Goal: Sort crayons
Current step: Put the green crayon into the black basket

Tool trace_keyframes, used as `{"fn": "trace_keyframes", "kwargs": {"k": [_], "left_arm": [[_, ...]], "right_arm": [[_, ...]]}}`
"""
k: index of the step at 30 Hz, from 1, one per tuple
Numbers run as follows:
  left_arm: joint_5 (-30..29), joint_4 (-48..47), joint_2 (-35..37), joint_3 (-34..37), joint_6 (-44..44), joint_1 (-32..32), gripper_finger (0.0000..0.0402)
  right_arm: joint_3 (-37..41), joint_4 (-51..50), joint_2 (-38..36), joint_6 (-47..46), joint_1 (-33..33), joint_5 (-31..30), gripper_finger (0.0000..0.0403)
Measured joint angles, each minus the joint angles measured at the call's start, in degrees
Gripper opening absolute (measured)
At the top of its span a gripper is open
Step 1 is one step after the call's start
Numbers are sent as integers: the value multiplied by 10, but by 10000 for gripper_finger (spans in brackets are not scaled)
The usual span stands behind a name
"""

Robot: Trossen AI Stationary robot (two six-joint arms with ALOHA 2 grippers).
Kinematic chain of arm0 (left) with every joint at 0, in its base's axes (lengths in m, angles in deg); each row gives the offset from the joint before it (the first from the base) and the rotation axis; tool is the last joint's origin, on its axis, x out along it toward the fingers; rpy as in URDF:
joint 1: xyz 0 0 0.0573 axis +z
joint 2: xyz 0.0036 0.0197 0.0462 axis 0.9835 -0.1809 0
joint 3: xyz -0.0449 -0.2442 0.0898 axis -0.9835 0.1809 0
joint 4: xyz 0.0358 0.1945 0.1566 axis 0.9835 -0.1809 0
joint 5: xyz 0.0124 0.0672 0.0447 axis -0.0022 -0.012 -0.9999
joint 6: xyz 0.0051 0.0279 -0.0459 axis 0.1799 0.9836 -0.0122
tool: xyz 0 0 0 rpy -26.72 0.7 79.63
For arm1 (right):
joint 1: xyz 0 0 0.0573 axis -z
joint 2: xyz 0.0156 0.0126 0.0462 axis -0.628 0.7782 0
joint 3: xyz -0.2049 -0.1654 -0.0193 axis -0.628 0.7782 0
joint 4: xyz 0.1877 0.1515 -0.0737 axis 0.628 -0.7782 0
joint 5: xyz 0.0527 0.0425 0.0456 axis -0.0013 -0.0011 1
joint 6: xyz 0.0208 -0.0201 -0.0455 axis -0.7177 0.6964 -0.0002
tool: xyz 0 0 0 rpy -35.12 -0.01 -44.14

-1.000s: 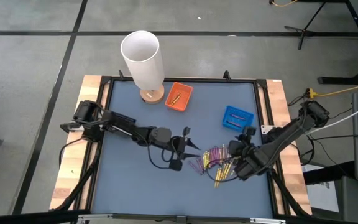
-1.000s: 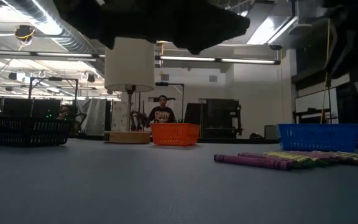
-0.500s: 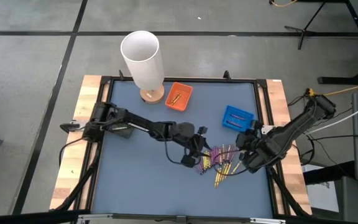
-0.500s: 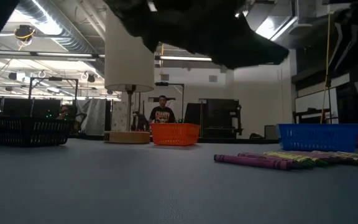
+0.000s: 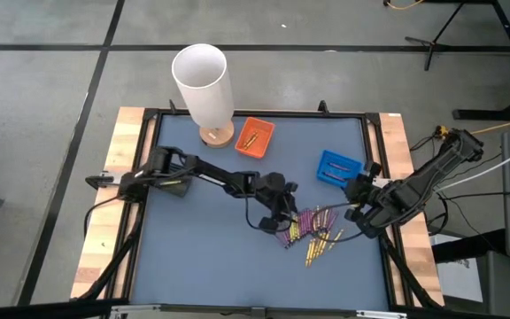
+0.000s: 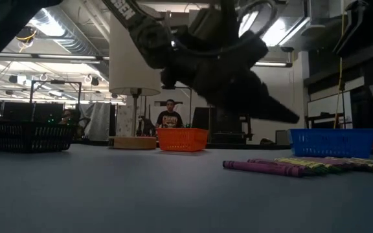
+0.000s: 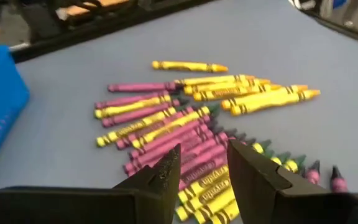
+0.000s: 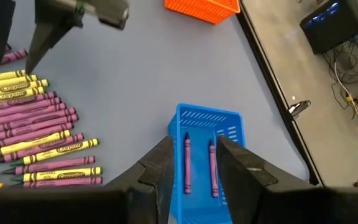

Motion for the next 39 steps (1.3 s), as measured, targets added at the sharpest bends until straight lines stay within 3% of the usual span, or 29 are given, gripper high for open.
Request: {"fn": "trace_keyframes", "kwargs": {"k": [8, 39], "left_arm": [[28, -5, -35, 0, 33, -3, 115], [28, -76, -31, -1, 26, -3, 115]], "right_arm": [[0, 2, 0, 0, 0, -2, 119], [0, 7, 0, 0, 0, -2, 119]]}}
